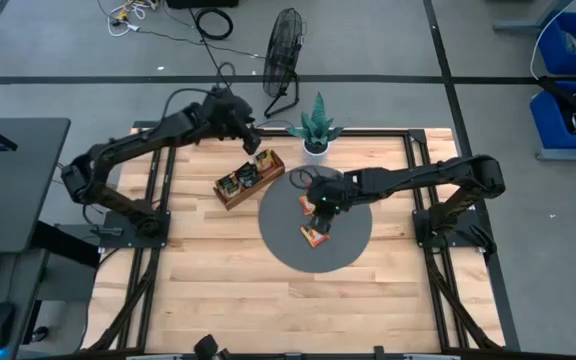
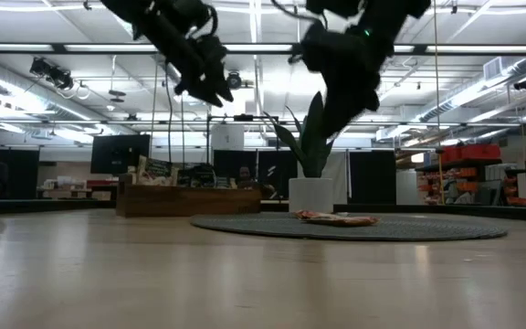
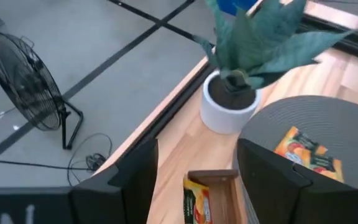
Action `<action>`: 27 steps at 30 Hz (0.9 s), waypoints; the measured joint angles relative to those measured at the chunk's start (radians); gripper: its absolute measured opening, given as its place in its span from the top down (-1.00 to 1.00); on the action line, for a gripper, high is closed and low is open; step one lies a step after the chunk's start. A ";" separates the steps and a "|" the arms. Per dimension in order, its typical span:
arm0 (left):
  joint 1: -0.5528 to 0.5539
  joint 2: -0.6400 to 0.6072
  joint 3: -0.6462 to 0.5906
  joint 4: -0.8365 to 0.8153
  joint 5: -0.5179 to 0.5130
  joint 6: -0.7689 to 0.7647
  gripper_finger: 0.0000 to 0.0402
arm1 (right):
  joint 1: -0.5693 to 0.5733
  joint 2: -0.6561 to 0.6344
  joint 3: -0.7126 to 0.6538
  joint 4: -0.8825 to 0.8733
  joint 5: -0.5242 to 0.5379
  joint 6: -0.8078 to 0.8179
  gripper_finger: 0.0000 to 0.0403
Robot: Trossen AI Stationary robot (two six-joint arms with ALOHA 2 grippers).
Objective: Pick & Place Tea
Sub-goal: Put the orange tea bag into the right section of the wooden organizer
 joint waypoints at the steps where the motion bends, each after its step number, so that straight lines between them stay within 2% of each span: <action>1: -0.001 -0.014 0.014 -0.030 0.001 0.004 -0.12 | 0.004 0.000 -0.029 0.026 -0.020 -0.032 0.31; 7: -0.009 -0.052 0.078 -0.139 0.009 -0.054 -0.12 | 0.031 0.000 -0.150 0.192 -0.082 -0.106 -0.19; 12: -0.036 -0.073 0.111 -0.211 0.018 -0.083 -0.12 | 0.044 0.000 -0.208 0.287 -0.081 -0.107 -0.43; 19: -0.079 -0.081 0.112 -0.221 0.019 -0.119 -0.12 | 0.044 0.000 -0.268 0.322 -0.021 -0.101 -0.44; 24: -0.093 -0.074 0.112 -0.225 0.018 -0.127 -0.12 | 0.097 0.000 -0.350 0.392 0.007 -0.058 -0.38; 27: -0.093 -0.075 0.112 -0.221 0.018 -0.132 -0.12 | 0.129 0.000 -0.394 0.459 0.062 -0.056 -0.38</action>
